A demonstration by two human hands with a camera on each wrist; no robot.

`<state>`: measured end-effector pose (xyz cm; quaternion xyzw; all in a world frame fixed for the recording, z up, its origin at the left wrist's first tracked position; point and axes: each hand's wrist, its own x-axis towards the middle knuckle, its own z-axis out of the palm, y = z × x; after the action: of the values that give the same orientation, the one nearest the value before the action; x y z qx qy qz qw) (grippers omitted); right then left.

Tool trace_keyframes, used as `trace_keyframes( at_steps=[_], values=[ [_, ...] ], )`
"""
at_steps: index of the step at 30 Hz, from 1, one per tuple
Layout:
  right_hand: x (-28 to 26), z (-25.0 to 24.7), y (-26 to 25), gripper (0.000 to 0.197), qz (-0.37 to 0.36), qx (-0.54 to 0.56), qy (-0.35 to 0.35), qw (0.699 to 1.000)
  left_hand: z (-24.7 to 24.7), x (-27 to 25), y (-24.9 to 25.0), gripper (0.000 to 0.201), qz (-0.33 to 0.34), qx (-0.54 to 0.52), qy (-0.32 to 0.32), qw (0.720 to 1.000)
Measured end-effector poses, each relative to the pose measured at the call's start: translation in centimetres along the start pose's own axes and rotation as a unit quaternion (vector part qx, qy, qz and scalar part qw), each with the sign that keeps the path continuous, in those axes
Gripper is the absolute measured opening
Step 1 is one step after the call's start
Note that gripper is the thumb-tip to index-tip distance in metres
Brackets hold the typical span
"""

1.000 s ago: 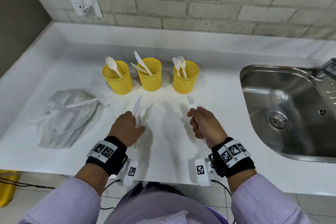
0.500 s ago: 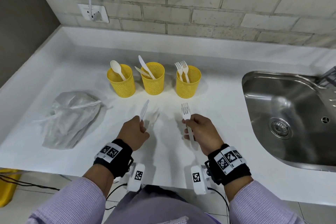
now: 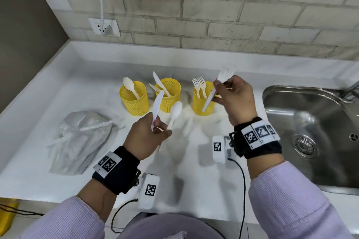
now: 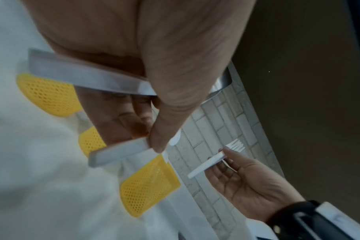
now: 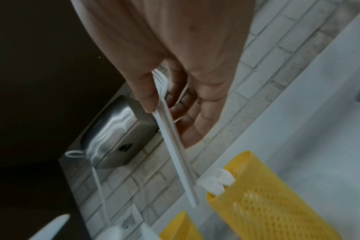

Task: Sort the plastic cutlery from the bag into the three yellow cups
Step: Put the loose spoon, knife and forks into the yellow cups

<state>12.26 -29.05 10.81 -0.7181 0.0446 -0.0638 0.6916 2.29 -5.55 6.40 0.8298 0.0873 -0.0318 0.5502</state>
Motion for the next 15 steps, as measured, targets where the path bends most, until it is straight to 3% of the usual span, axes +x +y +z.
trace_keyframes(
  at_steps=[6,12,15],
  values=[
    [4.8,1.1,-0.2,0.037,-0.037,-0.134,0.069,0.988,-1.5,1.5,1.0,0.041,0.024,-0.023,-0.005,0.999],
    [6.9,2.9,2.4,0.042,-0.058,-0.280,0.048,0.957,-2.1,2.8,1.3,0.042,0.049,-0.019,-0.002,0.999],
    [6.9,3.5,4.4,0.033,-0.081,-0.329,0.052,0.939,-2.5,3.4,0.9,0.042,0.057,-0.020,-0.002,0.998]
  ],
)
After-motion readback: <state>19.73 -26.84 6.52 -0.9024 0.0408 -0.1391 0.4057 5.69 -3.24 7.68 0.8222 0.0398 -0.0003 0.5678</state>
